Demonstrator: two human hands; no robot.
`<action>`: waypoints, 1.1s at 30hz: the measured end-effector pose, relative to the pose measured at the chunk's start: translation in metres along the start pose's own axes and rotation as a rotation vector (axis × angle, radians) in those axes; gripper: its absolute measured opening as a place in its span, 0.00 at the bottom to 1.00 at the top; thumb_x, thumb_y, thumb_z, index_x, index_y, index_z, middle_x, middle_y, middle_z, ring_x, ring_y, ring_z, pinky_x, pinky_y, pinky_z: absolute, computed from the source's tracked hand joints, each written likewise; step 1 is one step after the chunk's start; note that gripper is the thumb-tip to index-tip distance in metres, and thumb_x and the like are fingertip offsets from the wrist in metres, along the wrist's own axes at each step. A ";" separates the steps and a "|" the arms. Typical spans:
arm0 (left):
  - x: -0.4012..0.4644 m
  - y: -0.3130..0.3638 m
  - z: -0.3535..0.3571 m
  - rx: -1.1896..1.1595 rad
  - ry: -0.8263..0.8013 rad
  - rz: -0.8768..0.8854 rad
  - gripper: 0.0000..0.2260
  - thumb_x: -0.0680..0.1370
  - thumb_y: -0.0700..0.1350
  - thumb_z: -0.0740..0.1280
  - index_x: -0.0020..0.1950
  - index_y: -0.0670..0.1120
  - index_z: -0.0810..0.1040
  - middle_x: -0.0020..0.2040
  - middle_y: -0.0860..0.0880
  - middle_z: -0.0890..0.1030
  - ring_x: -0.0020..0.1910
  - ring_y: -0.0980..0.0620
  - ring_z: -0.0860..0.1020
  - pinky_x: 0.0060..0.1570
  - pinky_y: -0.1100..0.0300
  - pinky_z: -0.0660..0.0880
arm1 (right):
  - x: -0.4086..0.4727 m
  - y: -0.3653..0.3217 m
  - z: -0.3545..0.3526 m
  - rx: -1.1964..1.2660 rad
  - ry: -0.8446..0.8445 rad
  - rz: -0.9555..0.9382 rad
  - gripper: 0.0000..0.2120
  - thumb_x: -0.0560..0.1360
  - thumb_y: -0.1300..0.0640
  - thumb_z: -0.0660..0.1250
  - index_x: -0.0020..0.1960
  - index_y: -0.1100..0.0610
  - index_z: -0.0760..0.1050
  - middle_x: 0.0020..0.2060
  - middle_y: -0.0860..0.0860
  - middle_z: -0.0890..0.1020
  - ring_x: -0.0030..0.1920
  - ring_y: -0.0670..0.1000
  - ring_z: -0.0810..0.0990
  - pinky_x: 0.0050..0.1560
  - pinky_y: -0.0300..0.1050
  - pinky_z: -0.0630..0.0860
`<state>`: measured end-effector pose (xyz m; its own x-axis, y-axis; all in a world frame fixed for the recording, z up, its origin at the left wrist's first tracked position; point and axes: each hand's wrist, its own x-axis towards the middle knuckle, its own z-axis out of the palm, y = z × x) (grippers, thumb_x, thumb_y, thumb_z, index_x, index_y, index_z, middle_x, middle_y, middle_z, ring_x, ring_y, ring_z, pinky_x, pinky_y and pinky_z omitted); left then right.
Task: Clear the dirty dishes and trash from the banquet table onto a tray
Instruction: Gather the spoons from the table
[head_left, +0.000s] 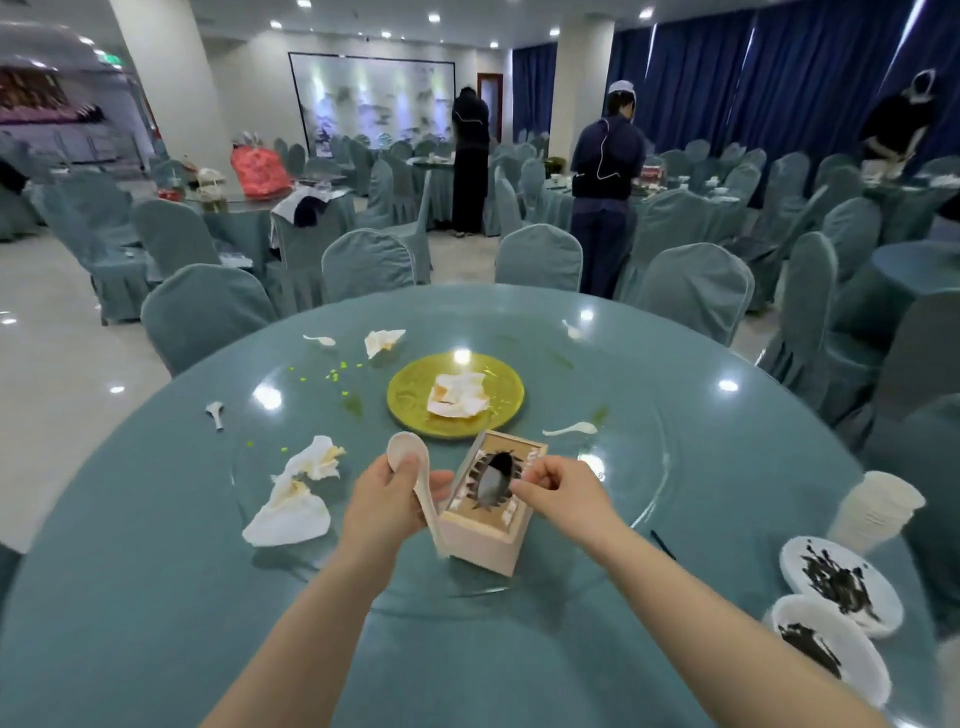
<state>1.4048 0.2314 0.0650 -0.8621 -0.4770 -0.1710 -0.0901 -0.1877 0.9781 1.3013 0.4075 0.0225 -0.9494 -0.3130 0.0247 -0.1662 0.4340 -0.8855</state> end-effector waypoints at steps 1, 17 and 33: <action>0.018 -0.003 0.011 0.016 0.013 -0.013 0.10 0.82 0.46 0.58 0.49 0.43 0.75 0.39 0.46 0.85 0.39 0.50 0.84 0.38 0.57 0.79 | 0.021 0.017 -0.011 -0.019 0.016 0.020 0.11 0.70 0.53 0.73 0.32 0.51 0.73 0.23 0.41 0.73 0.26 0.39 0.69 0.29 0.32 0.64; 0.221 -0.029 0.078 -0.137 0.209 -0.229 0.11 0.83 0.45 0.57 0.49 0.40 0.74 0.28 0.47 0.81 0.30 0.50 0.82 0.36 0.54 0.78 | 0.297 0.203 -0.042 -0.953 -0.099 0.025 0.14 0.77 0.59 0.59 0.62 0.53 0.72 0.61 0.51 0.75 0.62 0.55 0.70 0.57 0.48 0.71; 0.177 -0.030 0.045 -0.314 0.248 -0.330 0.07 0.81 0.38 0.57 0.49 0.41 0.74 0.32 0.47 0.73 0.23 0.54 0.73 0.27 0.62 0.73 | 0.236 0.116 0.001 -0.546 -0.007 -0.404 0.10 0.80 0.58 0.61 0.54 0.58 0.80 0.47 0.54 0.80 0.50 0.56 0.75 0.50 0.48 0.71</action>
<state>1.2322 0.1908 0.0106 -0.6652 -0.5309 -0.5250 -0.1506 -0.5933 0.7908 1.0585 0.3832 -0.0749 -0.7831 -0.5450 0.2995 -0.6199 0.6456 -0.4459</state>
